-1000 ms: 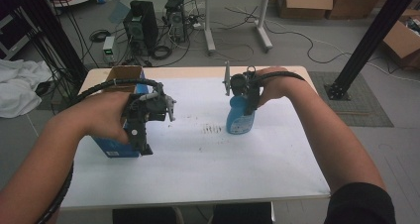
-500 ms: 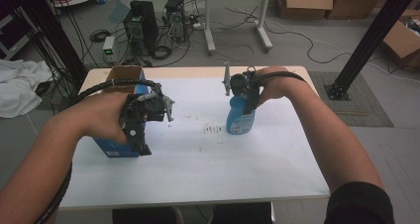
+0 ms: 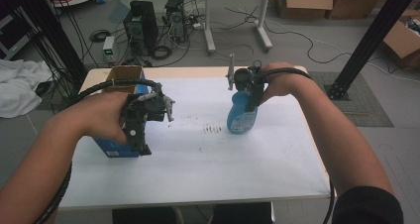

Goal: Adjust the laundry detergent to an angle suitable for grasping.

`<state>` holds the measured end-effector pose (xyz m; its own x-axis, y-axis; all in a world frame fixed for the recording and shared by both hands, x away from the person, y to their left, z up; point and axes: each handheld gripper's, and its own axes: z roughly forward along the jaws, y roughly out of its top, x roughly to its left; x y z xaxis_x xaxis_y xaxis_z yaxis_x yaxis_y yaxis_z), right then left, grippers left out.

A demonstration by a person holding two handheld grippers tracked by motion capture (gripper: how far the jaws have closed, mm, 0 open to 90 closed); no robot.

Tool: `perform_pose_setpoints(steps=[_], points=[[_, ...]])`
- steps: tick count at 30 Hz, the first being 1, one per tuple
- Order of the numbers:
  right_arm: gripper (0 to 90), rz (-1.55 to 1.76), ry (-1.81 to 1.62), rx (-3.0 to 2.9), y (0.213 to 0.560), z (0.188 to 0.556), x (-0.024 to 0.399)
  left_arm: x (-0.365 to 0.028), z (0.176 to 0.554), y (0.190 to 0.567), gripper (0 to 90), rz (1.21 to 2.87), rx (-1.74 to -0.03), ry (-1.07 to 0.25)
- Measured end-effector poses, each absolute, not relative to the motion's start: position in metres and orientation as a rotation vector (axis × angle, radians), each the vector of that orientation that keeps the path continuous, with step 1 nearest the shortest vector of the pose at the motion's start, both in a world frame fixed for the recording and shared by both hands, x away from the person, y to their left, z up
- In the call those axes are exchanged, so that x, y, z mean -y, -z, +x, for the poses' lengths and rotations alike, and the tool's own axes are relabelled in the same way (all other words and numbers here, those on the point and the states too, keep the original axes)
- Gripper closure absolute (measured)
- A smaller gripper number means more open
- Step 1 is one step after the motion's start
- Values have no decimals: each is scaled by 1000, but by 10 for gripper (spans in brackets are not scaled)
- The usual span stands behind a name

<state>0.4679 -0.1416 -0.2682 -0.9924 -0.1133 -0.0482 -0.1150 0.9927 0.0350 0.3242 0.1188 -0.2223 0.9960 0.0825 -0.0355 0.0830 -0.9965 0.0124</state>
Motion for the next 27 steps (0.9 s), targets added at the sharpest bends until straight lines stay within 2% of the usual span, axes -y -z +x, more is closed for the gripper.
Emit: perform_pose_setpoints(steps=[19, 27], points=[[383, 241, -68, -3116, 249, 451, 149, -102, 322, 223, 1, 3122, -77, 51], [384, 444, -70, -3124, 246, 433, 142, -96, 321, 224, 1, 3127, -57, 47]])
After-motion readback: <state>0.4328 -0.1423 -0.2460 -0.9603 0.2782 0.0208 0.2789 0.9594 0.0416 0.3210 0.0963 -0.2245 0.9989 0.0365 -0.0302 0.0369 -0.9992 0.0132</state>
